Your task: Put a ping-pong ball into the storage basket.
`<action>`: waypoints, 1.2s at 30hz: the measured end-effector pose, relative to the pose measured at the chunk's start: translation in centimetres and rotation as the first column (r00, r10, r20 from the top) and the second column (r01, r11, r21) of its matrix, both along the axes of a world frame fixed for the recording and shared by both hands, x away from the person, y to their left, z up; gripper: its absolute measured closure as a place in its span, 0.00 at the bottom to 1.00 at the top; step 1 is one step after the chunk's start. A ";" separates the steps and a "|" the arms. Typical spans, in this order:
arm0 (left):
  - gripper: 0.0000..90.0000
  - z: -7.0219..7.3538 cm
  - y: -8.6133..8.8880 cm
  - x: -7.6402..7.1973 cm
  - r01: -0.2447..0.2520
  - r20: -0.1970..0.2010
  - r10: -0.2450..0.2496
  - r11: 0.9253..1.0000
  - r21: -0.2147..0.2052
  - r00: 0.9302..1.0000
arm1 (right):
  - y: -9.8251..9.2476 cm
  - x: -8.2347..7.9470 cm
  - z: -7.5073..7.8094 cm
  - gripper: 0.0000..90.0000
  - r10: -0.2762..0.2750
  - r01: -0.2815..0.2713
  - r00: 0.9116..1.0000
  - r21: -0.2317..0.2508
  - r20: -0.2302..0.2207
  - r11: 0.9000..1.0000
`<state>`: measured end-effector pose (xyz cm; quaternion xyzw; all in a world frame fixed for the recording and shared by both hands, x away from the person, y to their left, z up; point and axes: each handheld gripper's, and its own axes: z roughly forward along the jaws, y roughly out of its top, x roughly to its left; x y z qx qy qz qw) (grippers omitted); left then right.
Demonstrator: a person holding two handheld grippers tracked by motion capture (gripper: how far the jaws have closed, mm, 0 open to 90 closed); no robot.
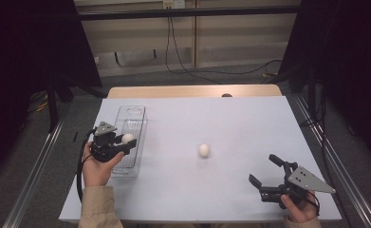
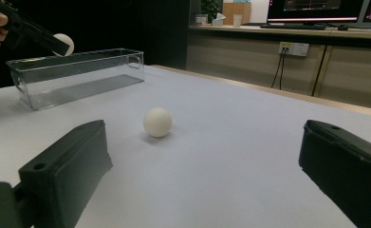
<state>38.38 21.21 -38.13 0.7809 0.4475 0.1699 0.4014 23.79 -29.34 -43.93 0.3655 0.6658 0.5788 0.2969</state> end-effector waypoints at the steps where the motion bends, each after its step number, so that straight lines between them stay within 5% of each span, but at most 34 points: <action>1: 0.57 0.0 0.0 0.0 -0.002 0.000 0.002 1.000 0.001 1.000 | 0.0 0.0 0.0 0.02 -0.001 0.001 1.000 0.003 0.000 1.000; 36: 0.53 -1.1 0.3 0.5 -0.038 -0.016 0.039 0.998 0.041 0.999 | 0.0 0.0 0.0 0.02 0.001 -0.001 1.000 0.001 -0.001 1.000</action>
